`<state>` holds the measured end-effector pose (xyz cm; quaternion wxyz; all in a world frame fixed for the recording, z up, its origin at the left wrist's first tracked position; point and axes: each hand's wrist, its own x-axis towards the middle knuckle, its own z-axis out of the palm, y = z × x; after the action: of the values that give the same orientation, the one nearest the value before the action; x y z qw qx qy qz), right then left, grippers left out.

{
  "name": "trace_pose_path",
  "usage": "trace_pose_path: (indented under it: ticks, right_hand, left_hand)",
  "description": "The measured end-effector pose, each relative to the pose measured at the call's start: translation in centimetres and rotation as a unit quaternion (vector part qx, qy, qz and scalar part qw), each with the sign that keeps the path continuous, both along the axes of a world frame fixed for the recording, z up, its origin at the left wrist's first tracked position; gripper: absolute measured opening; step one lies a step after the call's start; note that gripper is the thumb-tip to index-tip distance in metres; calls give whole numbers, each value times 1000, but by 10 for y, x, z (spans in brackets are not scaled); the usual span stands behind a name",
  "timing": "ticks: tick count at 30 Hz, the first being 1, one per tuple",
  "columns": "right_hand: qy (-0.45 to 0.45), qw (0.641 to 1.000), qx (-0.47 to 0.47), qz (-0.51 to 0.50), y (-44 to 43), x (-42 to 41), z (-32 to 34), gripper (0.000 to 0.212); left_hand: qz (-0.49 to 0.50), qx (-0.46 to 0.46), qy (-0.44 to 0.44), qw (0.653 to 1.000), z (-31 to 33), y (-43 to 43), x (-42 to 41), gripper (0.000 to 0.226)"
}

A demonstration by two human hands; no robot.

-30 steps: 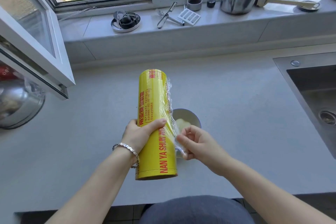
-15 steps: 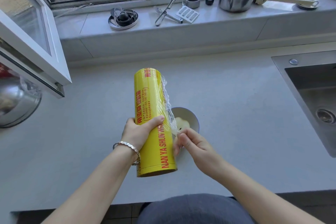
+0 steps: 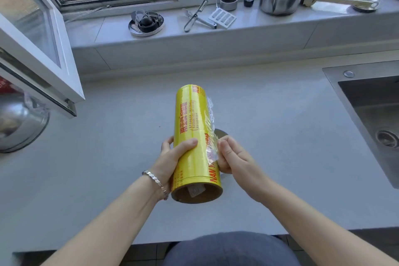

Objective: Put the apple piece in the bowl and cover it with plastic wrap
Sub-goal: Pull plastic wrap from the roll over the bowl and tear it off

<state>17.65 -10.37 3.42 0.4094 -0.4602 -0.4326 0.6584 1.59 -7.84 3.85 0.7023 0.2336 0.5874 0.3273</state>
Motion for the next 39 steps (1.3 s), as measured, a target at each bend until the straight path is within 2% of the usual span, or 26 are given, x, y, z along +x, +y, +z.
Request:
trace_pose_path:
  ticks: [3,5,8,10,15,21,24,30,32,36,38,39]
  right_hand:
    - [-10,999,-17,-29,1,5,-2,29]
    - [-27,998,-27,-53,-1,13,-6,26]
    - [-87,993,-14,-80,-8,26,-18,22]
    - [-143,985,-9,-95,-12,33,-28,23]
    - [-235,959,-23,-154,-17,50,-63,23]
    - [-256,945,-104,-177,-19,47,-111,28]
    - [-251,943,-147,-161,-10,35,-133,27]
    - [-180,940,-228,-177,7,3,-157,31]
    - [-182,938,-238,-175,9,-2,-158,33]
    - [-240,935,-249,-80,13,7,-158,30]
    - [-239,934,-243,-104,22,19,-156,16]
    - [-216,938,-235,-137,29,25,-152,20]
  left_hand:
    - [24,32,38,998,-3,0,8,97]
    - [18,99,153,983,-3,2,12,108]
    - [-74,181,365,910,1,5,20,115]
    - [-130,184,437,871,4,6,30,115]
    - [-215,188,519,806,-11,17,60,111]
    - [-287,179,585,737,-40,26,80,108]
    - [-286,168,604,725,-49,27,79,105]
    - [-253,130,589,756,-55,33,72,107]
    - [-264,130,589,753,-56,34,71,106]
    - [-291,153,574,750,-56,36,61,100]
    - [-310,167,557,753,-54,39,51,100]
    - [-325,175,550,750,-53,40,46,101]
